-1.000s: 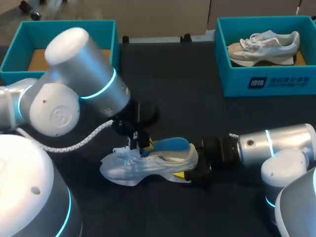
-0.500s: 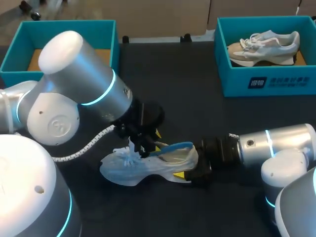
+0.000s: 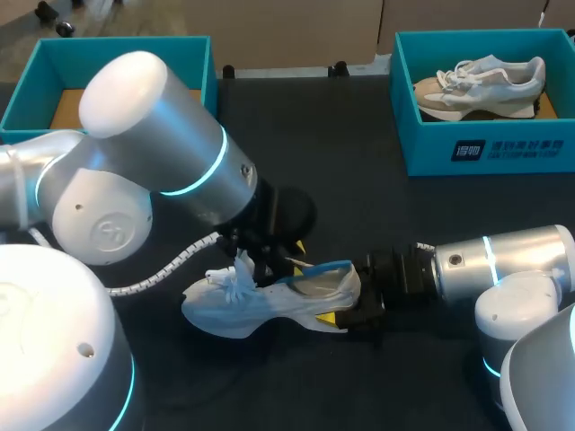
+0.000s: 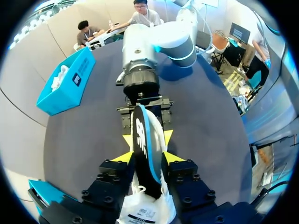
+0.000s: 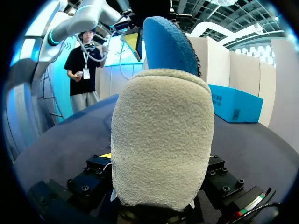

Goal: Take the shoe out of the shoebox, open the shoe tongue, remove and reinsert the insole, then place the shoe into the shoebox

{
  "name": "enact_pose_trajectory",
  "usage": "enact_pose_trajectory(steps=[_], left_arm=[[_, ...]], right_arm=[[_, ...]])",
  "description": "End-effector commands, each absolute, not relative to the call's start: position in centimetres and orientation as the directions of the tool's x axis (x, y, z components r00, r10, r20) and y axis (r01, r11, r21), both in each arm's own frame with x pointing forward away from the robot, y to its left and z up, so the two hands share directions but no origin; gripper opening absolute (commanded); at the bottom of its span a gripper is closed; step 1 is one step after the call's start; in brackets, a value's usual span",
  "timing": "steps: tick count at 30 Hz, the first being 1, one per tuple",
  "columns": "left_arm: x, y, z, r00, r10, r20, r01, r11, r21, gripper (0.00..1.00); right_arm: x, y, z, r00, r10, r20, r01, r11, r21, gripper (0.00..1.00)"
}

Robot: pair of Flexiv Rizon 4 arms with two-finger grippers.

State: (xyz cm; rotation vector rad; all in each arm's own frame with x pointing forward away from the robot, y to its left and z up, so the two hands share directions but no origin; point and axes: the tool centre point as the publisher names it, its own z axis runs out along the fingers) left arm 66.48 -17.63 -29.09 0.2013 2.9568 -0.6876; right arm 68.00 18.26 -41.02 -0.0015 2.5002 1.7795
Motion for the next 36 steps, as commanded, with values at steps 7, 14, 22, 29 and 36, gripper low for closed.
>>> enact_pose_trajectory(steps=[7,14,22,29,36], left_arm=[[66.6,-19.0,-30.4,-0.988,0.110,-0.105,0.144,0.903,-0.406,0.00],[66.1,-18.5,-30.4,-0.988,0.090,-0.127,0.134,0.902,-0.410,0.49],[65.5,-18.2,-30.6,-0.987,0.059,-0.152,0.118,0.899,-0.421,0.78],[66.0,-18.5,-31.8,-0.987,0.042,-0.152,0.104,0.899,-0.426,0.76],[66.4,-18.9,-32.5,-0.985,0.003,-0.175,0.080,0.897,-0.435,0.57]], right_arm=[[67.9,18.3,-40.9,-0.997,0.042,-0.060,-0.043,0.332,0.942,0.00],[67.9,18.3,-40.9,-0.997,0.042,-0.060,-0.043,0.332,0.942,0.00],[67.9,18.3,-40.9,-0.997,0.042,-0.060,-0.043,0.332,0.942,0.00],[67.9,18.3,-40.9,-0.997,0.042,-0.060,-0.043,0.332,0.942,0.00],[67.9,18.3,-40.9,-0.997,0.042,-0.060,-0.043,0.332,0.942,0.00]])
